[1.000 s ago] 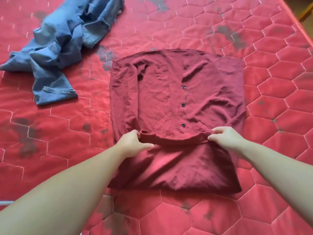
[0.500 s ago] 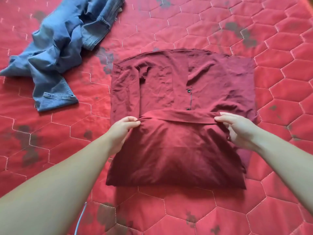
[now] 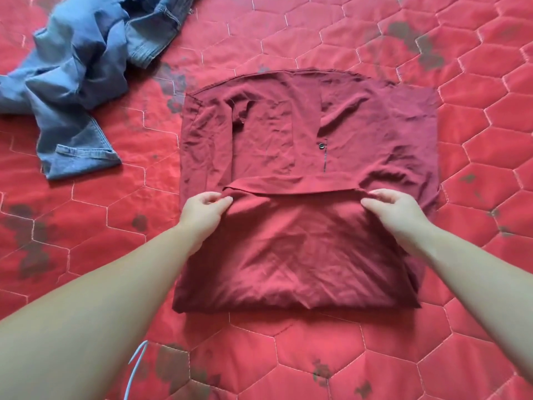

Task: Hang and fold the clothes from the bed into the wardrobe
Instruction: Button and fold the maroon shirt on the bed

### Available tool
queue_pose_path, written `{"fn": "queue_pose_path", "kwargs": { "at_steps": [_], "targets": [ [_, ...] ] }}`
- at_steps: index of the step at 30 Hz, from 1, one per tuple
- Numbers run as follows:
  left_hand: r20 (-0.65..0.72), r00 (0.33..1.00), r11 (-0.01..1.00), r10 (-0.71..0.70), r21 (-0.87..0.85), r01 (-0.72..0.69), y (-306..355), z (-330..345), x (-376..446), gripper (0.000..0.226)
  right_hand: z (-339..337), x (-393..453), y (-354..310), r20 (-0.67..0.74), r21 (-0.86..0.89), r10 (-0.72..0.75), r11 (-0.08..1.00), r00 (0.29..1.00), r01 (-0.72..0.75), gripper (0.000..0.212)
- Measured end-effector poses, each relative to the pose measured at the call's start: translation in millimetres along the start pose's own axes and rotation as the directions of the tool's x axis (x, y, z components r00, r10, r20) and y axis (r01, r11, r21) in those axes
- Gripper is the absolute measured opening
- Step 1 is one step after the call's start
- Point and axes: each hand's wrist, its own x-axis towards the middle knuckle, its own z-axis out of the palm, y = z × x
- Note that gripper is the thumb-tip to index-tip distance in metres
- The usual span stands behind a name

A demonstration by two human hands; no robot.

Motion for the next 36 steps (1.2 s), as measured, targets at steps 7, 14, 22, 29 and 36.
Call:
{"fn": "queue_pose_path", "kwargs": {
  "at_steps": [7,14,22,29,36],
  "targets": [
    [0.395,0.656,0.306,0.644,0.652,-0.694,-20,15,3,0.059,29,-11,25,0.276,-0.779,-0.619,0.303,0.735,0.548,0.059],
    [0.425,0.844,0.231,0.327,0.83,-0.508,-28,24,16,0.088,35,10,40,0.344,-0.894,-0.338,0.167,0.876,0.416,0.071],
    [0.5,0.688,0.184,0.526,0.723,-0.666,18,68,19,0.064,22,48,-14,0.234,-0.836,-0.504,0.332,0.831,0.437,0.067],
    [0.351,0.759,0.289,0.548,0.772,-0.566,36,106,68,0.068,31,139,-93,0.202,-0.829,-0.523,0.359,0.828,0.429,0.057],
    [0.317,0.685,0.284,0.656,0.737,-0.613,24,108,76,0.065,65,220,-155,0.196,-0.851,-0.471,0.354,0.86,0.388,0.072]
  ]
}}
